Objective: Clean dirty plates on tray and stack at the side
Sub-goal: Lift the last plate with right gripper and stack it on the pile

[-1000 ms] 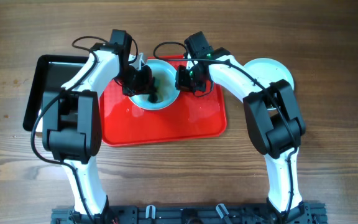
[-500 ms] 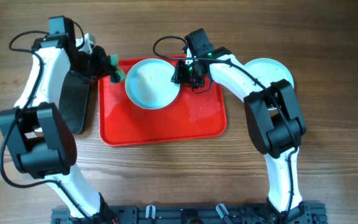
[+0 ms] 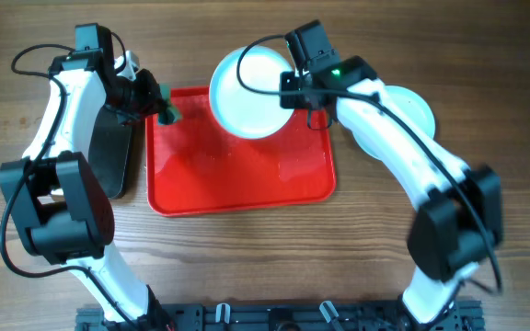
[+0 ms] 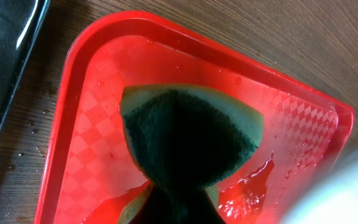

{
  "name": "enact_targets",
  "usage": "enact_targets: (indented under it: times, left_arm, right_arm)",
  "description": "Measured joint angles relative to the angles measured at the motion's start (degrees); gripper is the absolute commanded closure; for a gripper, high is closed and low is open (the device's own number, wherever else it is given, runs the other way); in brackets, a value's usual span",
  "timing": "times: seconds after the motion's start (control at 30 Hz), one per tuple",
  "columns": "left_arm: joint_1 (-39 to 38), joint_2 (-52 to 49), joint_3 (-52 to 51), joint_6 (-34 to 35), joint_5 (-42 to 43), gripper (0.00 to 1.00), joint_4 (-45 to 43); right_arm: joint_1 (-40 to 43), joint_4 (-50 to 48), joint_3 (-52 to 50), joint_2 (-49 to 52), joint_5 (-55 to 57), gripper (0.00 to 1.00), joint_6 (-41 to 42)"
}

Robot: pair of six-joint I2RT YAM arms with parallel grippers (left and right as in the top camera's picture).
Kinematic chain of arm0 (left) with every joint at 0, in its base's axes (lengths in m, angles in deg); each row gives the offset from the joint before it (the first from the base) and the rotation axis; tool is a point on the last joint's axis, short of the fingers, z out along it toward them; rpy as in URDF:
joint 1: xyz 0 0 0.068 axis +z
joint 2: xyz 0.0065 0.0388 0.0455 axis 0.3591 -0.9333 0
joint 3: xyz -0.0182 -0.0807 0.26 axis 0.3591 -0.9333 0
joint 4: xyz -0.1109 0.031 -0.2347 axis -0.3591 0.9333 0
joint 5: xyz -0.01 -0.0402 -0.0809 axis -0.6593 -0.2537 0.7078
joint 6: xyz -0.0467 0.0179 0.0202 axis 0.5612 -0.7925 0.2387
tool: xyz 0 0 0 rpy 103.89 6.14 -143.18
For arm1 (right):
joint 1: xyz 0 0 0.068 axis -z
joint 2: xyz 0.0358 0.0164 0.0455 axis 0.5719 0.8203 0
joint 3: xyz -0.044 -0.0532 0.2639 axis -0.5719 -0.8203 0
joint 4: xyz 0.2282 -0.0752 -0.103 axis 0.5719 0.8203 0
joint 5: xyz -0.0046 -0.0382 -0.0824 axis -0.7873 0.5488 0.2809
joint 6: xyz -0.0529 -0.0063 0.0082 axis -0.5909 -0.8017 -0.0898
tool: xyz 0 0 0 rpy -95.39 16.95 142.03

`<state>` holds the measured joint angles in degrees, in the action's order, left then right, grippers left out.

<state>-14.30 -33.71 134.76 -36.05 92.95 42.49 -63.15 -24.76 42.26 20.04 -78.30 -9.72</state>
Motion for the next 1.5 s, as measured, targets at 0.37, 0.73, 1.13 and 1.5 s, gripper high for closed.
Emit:
enact_targets:
  times: [0.37, 0.73, 1.13, 1.5]
  left_arm:
    - [0.00, 0.00, 0.00, 0.00, -0.37, 0.96, -0.20]
    - [0.00, 0.00, 0.00, 0.00, -0.37, 0.96, -0.17]
    - [0.00, 0.00, 0.00, 0.00, -0.37, 0.96, -0.22]
    - [0.00, 0.00, 0.00, 0.00, -0.37, 0.96, -0.22]
  right_arm:
    - [-20.15, 4.42, 0.02, -3.98, 55.58, 0.96, -3.69]
    - [-25.90, 4.04, 0.02, -3.98, 75.84, 0.96, -4.09]
    - [2.10, 15.91, 0.04, -4.02, 23.71, 0.96, 3.63]
    - [35.56, 11.85, -10.23, -4.13, 1.77, 0.96, 0.00]
